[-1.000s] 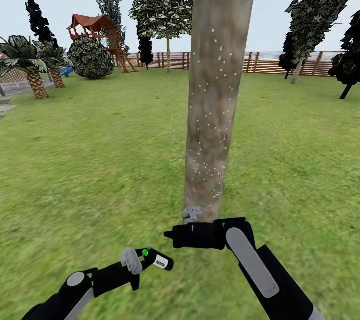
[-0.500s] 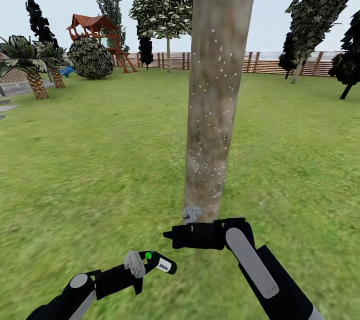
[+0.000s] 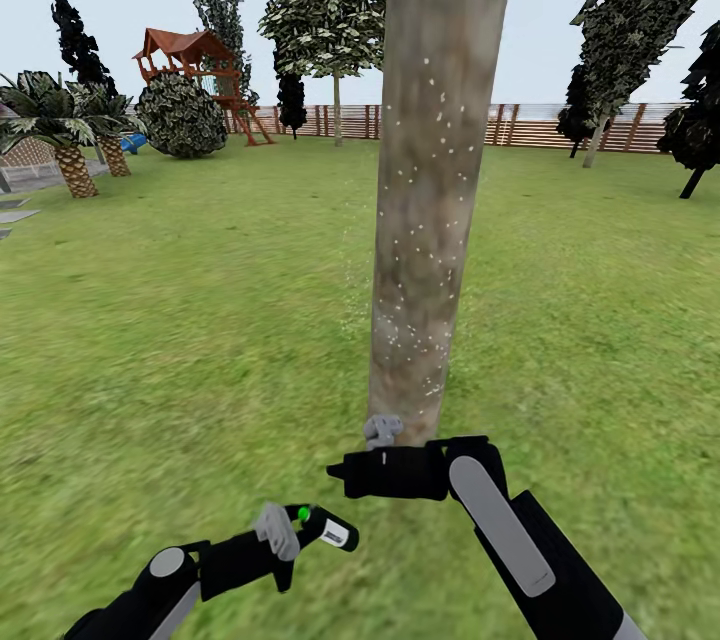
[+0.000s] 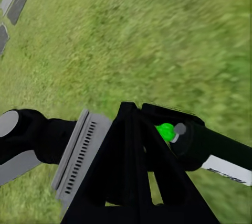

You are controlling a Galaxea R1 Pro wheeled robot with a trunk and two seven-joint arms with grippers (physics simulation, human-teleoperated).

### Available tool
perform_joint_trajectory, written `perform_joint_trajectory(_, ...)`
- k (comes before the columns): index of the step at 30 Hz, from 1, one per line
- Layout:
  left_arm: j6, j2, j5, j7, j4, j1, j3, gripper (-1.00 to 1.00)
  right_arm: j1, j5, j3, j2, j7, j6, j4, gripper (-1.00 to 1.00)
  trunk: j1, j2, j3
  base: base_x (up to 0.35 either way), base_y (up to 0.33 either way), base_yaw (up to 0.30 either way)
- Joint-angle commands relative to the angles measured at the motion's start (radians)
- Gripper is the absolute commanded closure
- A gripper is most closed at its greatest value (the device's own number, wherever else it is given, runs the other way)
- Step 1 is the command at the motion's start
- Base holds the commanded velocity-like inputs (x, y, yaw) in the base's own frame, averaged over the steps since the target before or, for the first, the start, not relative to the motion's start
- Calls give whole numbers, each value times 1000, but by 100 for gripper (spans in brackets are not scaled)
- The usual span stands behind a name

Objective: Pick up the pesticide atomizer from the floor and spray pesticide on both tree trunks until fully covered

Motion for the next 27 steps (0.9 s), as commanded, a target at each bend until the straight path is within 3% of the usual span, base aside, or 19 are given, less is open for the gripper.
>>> perform_joint_trajectory(1,-1,-4,-4,0,0,-1,-2,100,-1,-9,1,0,-11,1,2,100,0,0,-1,0,0,0)
perform_joint_trajectory(18,0,-14,-18,-4,-1,-1,-2,100,-1,-7,18,-1,-14,1,17,100,0,0,-1,0,0,0)
perform_joint_trajectory(27,0,-14,-18,-4,-3,-1,-2,100,-1,-7,51,-1,-14,1,28,100,0,0,-1,0,0,0)
